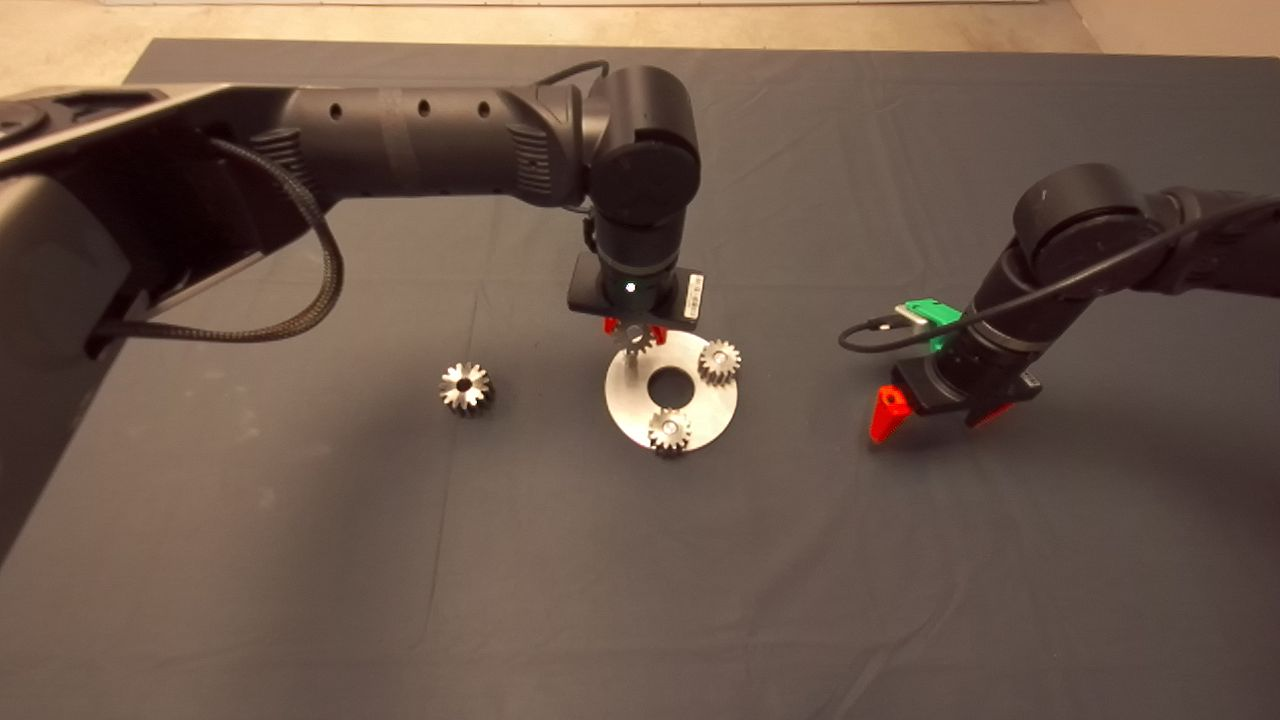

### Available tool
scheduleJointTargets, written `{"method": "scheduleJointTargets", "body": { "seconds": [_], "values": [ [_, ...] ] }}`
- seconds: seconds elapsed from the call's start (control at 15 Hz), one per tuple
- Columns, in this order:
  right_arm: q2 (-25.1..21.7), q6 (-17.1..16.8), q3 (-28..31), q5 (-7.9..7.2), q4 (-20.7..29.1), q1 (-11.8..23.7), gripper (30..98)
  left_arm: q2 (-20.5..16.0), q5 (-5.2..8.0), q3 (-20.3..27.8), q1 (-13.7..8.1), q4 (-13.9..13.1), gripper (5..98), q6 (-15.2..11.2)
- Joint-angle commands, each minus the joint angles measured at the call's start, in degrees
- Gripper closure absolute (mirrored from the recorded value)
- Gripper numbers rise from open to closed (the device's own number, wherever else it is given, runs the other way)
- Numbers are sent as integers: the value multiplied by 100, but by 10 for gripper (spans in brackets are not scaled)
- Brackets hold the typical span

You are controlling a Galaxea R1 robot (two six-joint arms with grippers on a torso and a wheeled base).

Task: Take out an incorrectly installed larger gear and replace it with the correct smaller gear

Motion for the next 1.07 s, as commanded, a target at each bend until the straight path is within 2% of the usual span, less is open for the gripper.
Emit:
{"method": "scheduleJointTargets", "body": {
  "seconds": [0.0,0.2,0.47,1.0],
  "values": [
    [-2,-4,108,-13,-125,170,314,30,-64,-21,-20,67,791,-65],
    [-11,5,119,-13,-125,205,314,30,-75,-134,94,287,794,-50],
    [-11,5,119,-13,-125,240,314,-6,-75,-146,237,314,794,-12],
    [-2,5,128,-13,-125,363,314,21,-49,-207,228,314,794,102]
  ]
}}
